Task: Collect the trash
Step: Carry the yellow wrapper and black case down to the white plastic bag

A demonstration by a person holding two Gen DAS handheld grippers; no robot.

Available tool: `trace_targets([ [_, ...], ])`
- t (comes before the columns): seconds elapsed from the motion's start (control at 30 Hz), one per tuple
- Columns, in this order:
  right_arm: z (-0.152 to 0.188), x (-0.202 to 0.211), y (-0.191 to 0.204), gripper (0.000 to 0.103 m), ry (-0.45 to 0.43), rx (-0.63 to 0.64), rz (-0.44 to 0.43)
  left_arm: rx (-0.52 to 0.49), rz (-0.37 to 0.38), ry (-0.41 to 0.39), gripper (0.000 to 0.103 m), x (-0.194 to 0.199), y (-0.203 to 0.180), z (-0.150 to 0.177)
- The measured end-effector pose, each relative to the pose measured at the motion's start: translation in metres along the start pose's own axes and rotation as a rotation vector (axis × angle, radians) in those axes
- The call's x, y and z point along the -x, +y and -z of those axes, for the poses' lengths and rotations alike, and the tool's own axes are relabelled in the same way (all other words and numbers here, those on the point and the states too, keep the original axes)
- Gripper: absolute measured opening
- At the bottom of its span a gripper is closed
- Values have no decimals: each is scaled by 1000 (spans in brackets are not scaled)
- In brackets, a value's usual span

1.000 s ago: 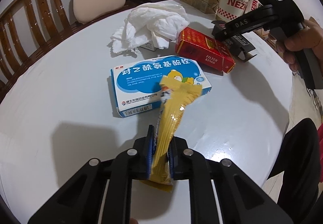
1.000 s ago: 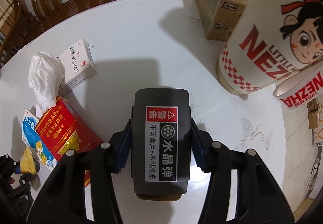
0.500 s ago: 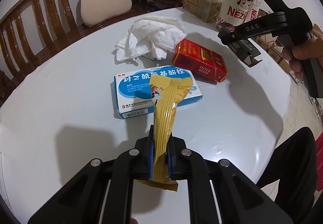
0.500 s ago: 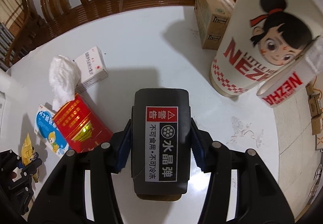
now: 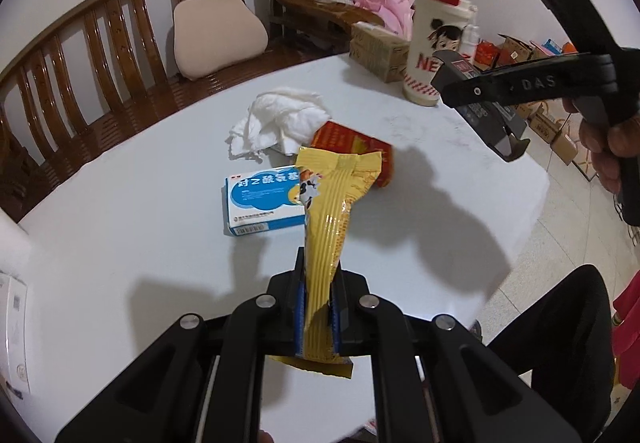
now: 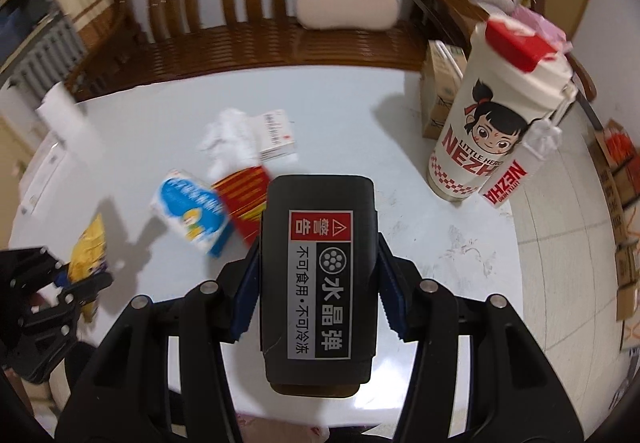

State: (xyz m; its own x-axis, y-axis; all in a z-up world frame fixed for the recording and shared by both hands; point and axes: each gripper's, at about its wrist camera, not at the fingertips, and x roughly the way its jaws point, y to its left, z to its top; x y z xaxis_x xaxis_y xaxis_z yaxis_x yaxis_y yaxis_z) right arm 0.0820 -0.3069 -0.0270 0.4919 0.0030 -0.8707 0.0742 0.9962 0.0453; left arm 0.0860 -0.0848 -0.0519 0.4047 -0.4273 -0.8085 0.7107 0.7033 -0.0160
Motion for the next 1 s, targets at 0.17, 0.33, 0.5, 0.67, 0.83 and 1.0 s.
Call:
trace_targets([
  [0.17, 20, 37, 12, 51, -38, 45, -50, -9, -6, -29, 10, 28, -22, 8],
  [0.33, 49, 69, 23, 51, -63, 88, -82, -29, 8, -50, 10, 52, -50, 20],
  [0.5, 85, 89, 30, 51, -65, 124, -107, -56, 28, -49, 10, 69, -77, 42],
  [0.67, 127, 92, 33, 51, -43, 148, -127, -73, 63, -24, 10, 70, -104, 77],
  [0.83, 176, 70, 37, 51, 24, 153, -143, -57, 110, 39, 10, 49, -128, 122],
  [1.0, 221, 40, 42, 51, 96, 148, -155, -28, 153, 120, 10, 18, -143, 162],
])
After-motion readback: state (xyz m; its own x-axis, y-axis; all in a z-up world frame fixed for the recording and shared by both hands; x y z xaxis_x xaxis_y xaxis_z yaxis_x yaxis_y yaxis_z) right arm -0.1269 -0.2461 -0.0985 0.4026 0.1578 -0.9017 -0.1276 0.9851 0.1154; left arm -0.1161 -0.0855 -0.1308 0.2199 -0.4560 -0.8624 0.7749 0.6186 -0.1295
